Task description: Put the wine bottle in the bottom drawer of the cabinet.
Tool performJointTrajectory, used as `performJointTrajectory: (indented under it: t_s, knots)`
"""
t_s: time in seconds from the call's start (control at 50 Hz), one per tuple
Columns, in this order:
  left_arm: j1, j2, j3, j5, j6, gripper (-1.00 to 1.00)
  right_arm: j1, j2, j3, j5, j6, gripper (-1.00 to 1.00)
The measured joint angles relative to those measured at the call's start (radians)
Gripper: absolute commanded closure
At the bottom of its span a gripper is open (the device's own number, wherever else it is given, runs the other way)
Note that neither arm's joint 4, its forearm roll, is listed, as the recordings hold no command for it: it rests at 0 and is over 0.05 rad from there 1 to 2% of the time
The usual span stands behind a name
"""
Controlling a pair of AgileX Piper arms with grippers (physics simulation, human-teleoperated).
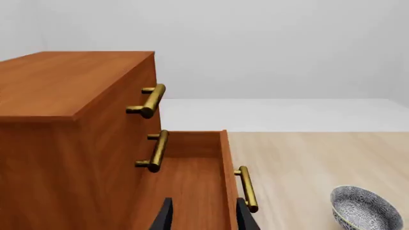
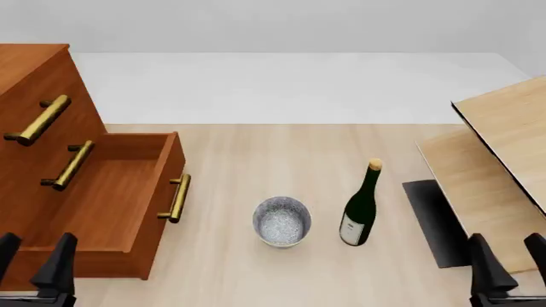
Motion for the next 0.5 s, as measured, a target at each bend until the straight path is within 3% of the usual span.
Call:
performJointTrajectory:
  t_s: [0.26,0.5]
  knots:
    - [0.012,0.027,-0.046,0.022,0.014,-1.0,0.007,0.003,-0.006,0.017,-0.026,-1.0]
    - [0.014,0.163,-0.156,0.022,0.006,-1.0,0.014,0.002,-0.015,0.023,-0.035,-1.0]
